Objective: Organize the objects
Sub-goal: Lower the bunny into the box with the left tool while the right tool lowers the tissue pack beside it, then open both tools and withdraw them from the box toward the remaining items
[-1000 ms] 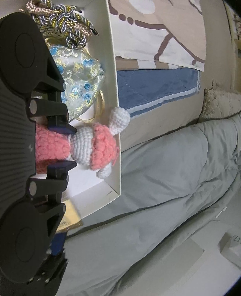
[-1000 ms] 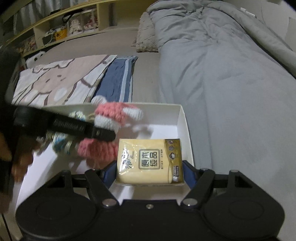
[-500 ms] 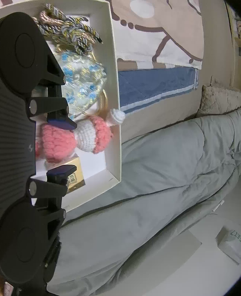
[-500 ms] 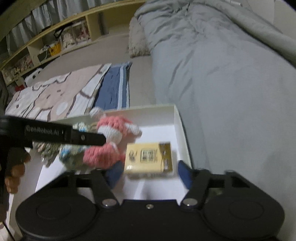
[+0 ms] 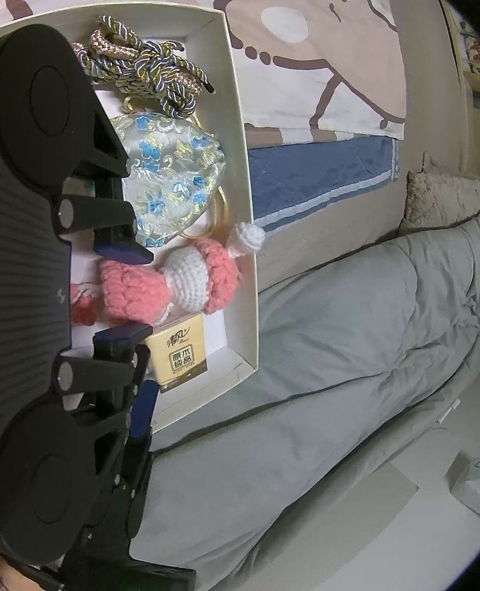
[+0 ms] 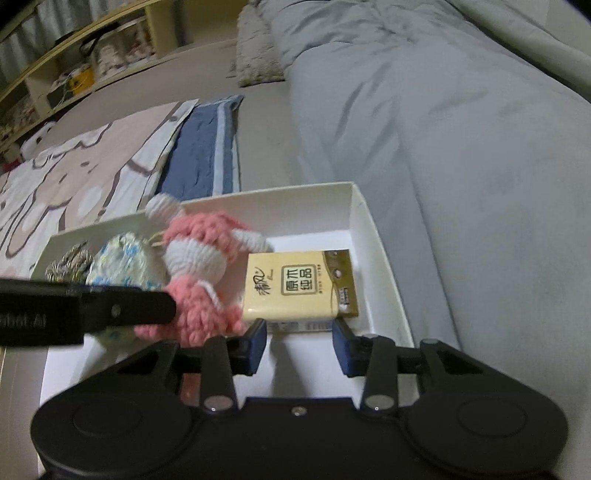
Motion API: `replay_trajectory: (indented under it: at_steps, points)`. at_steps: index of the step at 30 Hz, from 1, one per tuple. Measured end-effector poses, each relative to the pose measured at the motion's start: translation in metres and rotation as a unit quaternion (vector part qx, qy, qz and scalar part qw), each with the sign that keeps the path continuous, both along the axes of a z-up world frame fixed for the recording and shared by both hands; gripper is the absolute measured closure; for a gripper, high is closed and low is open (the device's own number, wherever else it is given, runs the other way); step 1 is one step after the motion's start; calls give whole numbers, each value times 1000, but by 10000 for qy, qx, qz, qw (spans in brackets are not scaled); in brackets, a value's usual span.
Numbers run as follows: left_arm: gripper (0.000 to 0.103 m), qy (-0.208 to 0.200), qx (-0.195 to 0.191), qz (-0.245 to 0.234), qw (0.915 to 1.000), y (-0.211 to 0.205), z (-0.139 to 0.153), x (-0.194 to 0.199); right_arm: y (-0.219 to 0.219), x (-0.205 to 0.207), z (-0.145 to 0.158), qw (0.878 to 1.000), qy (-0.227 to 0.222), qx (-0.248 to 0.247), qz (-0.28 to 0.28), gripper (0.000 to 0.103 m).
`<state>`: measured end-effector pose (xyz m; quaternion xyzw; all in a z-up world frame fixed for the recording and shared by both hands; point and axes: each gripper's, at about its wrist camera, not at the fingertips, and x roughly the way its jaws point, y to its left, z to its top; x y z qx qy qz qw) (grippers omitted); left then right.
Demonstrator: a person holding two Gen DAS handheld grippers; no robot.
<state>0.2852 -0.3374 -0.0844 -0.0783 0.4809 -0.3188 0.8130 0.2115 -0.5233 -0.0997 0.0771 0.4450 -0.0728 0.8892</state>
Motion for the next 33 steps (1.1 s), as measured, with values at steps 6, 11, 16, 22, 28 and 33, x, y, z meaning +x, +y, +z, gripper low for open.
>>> replay_trajectory:
  at_steps: [6,11,16,22,28,33]
  points:
    - [68,-93,-70,-36,9999,8,16,-11,3,-21,17,9998,-188,107,-26,62]
    - [67,-304,73,-93,9995,17,36,-27,9,-43,41,9986,-463,228,-64,56]
    - [67,-597,307,-110,9977,30,57,-47,17,-64,68,9970,-724,275,-63,49]
    - [54,-853,544,-18,9949,47,77,-70,29,-88,94,9955,-935,138,-90,39]
    - [29,-1085,700,150,9915,66,92,-95,42,-111,109,9946,-1027,16,-116,31]
    - [20,-1230,815,194,9889,77,100,-114,51,-131,116,9943,-1052,-119,-152,22]
